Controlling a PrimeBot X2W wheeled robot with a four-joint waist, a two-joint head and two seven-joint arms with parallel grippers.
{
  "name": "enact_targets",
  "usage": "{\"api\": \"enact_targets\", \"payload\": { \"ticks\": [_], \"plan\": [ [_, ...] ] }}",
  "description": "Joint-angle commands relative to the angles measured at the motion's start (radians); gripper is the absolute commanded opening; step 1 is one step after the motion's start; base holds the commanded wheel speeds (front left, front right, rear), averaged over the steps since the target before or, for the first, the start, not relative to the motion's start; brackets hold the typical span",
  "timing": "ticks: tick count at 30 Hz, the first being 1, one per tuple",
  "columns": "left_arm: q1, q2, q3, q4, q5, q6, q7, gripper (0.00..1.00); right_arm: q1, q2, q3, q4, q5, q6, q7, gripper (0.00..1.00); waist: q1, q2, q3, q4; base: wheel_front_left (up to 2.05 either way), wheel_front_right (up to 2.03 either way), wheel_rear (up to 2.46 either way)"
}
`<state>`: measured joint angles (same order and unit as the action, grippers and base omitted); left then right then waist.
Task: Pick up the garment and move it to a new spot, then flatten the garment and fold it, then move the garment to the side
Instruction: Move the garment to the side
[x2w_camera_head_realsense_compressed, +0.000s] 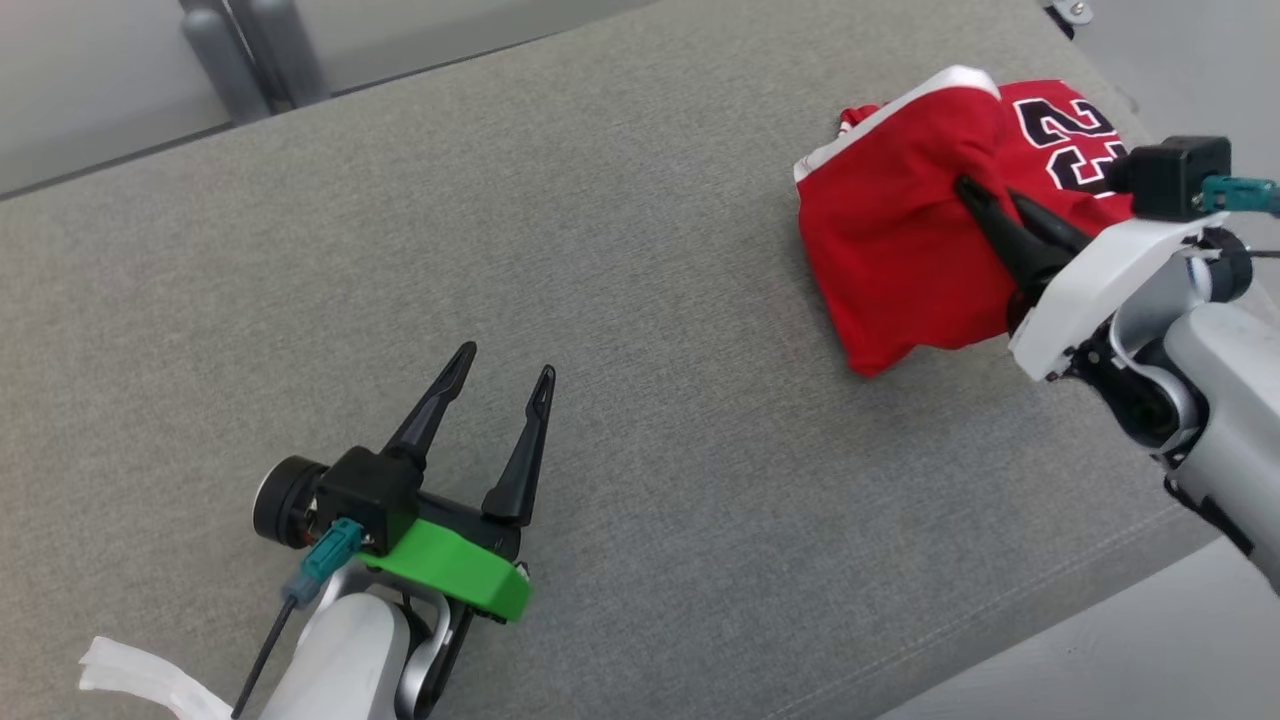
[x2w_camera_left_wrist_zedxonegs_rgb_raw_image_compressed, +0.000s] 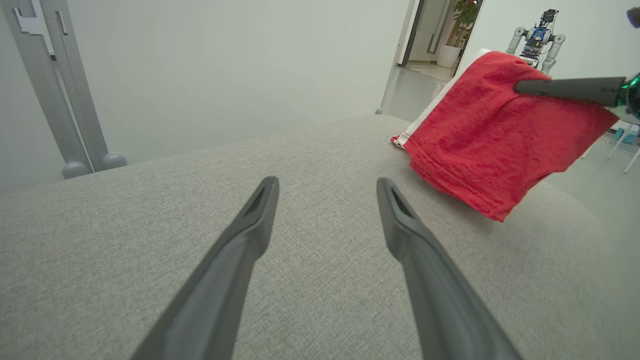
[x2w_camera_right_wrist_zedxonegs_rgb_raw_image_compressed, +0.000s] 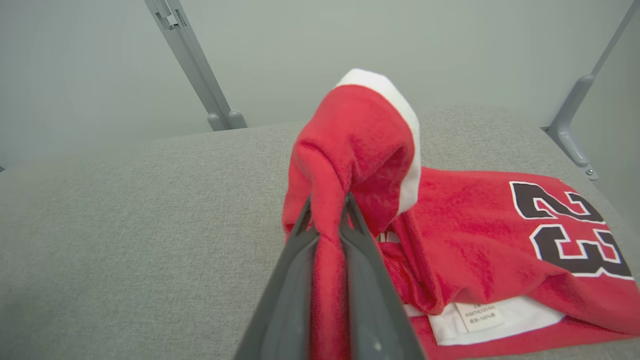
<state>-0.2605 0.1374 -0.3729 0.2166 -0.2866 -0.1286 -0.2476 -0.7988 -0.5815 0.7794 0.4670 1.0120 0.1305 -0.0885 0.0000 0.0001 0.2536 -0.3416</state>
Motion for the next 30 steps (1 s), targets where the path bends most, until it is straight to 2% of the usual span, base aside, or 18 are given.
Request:
{"api": "enact_targets", "payload": {
  "ticks": [1,7,11,19,30],
  "plan": [
    [-0.019,0.009,0.001,0.001,0.003,-0.003,0.001,1.0,-0.028,-0.023,0.02,-0.024,0.025,0.0,-0.002,0.0,0.0,-0.0001,0.063,0.059,0.0,0.0,0.0],
    [-0.037,0.021,-0.004,0.008,-0.003,-0.003,-0.001,1.0,-0.117,-0.133,0.13,-0.141,0.128,0.0,-0.01,0.0,0.0,-0.0001,0.095,0.099,0.0,0.0,0.0],
    [-0.044,0.027,-0.004,0.005,-0.004,-0.002,-0.004,1.0,-0.168,-0.183,0.198,-0.16,0.168,0.0,-0.015,0.0,0.0,-0.0001,0.111,0.118,0.0,0.0,0.0],
    [-0.062,0.038,-0.005,-0.008,-0.004,0.005,0.004,1.0,-0.226,-0.264,0.322,-0.054,0.177,0.0,-0.03,0.0,0.0,-0.0001,0.159,0.143,0.0,0.0,0.0],
    [-0.071,0.061,-0.004,-0.042,0.0,0.018,0.017,1.0,-0.292,-0.342,0.375,0.078,0.195,0.0,-0.109,0.0,0.0,-0.0001,0.218,0.154,0.0,0.0,0.0]
  ]
}}
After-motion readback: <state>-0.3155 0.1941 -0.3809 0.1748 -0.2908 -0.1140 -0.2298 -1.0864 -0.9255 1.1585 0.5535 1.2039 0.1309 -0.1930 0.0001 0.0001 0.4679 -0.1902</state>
